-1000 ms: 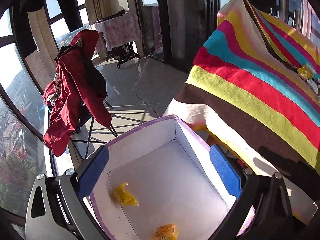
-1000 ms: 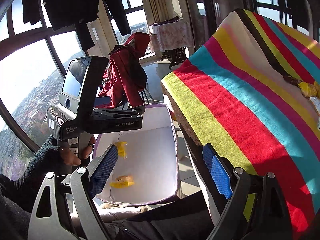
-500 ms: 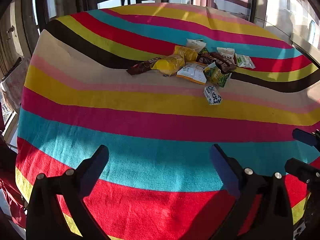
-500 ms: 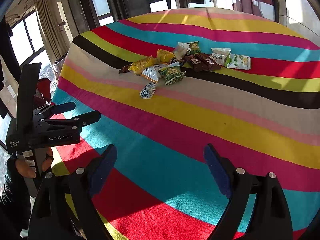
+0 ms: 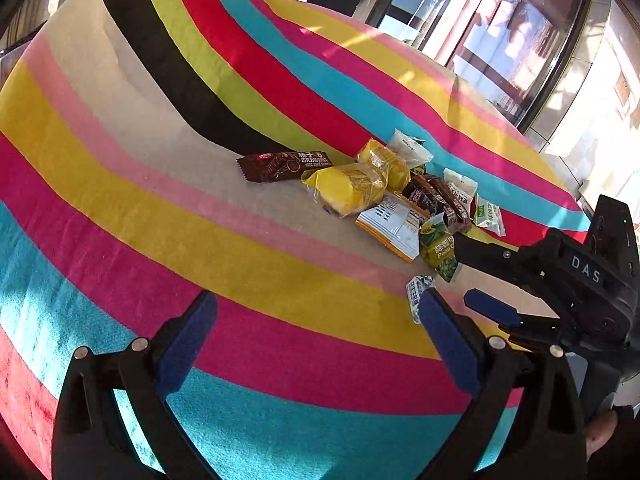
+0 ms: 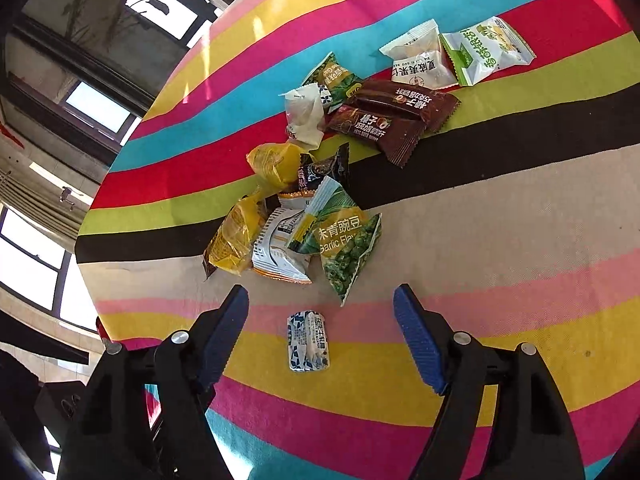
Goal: Organize snacks
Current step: 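Return to the table and grasp the green pea snack packet with the right tool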
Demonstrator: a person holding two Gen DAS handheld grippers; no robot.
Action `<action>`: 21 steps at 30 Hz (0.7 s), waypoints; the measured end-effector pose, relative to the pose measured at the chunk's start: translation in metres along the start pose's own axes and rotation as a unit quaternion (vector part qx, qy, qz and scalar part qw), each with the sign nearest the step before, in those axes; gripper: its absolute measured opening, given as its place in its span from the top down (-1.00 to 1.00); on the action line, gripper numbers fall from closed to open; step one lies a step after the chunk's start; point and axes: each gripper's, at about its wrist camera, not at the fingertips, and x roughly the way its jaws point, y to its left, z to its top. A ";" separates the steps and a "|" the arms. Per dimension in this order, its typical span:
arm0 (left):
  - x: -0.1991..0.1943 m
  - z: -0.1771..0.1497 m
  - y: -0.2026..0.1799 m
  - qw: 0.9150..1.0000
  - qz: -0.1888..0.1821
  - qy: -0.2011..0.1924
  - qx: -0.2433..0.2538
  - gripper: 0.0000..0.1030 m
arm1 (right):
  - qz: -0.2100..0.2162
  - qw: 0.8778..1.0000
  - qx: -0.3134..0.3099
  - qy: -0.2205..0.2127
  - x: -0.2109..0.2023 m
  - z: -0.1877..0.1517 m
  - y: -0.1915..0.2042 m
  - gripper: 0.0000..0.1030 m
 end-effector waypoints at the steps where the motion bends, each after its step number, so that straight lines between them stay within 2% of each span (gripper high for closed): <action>1: -0.001 0.000 0.000 1.000 -0.004 -0.004 -0.001 -0.95 | -0.011 1.000 0.011 -0.012 0.003 0.006 0.003 -0.43; 4: -0.004 -0.001 -0.002 1.000 -0.012 -0.011 0.005 -0.95 | -0.025 0.998 0.048 -0.024 0.017 0.019 0.008 -0.43; 6: -0.005 -0.002 -0.005 1.000 -0.016 -0.015 0.011 -0.95 | -0.056 0.997 0.036 -0.033 0.024 0.024 0.017 -0.38; 7: -0.005 -0.002 -0.006 1.000 -0.016 -0.016 0.014 -0.95 | -0.075 0.996 0.022 -0.037 0.027 0.024 0.022 -0.24; 9: -0.005 -0.002 -0.007 1.000 -0.016 -0.015 0.016 -0.95 | -0.110 0.992 -0.028 -0.047 0.032 0.023 0.030 -0.04; 12: -0.005 -0.002 -0.005 1.000 -0.015 -0.014 0.009 -0.95 | -0.122 0.987 -0.096 -0.052 0.022 0.019 0.026 0.27; 15: -0.005 -0.003 -0.003 1.000 -0.015 -0.015 0.005 -0.95 | -0.114 0.977 -0.173 -0.058 -0.005 0.011 0.012 0.29; 18: -0.004 -0.004 -0.006 1.000 -0.013 -0.011 0.013 -0.96 | -0.142 0.952 -0.265 -0.054 -0.030 -0.003 -0.005 0.29; 21: -0.002 -0.004 -0.008 1.000 -0.010 -0.004 0.018 -0.96 | -0.140 0.944 -0.296 -0.037 -0.048 -0.005 -0.030 0.27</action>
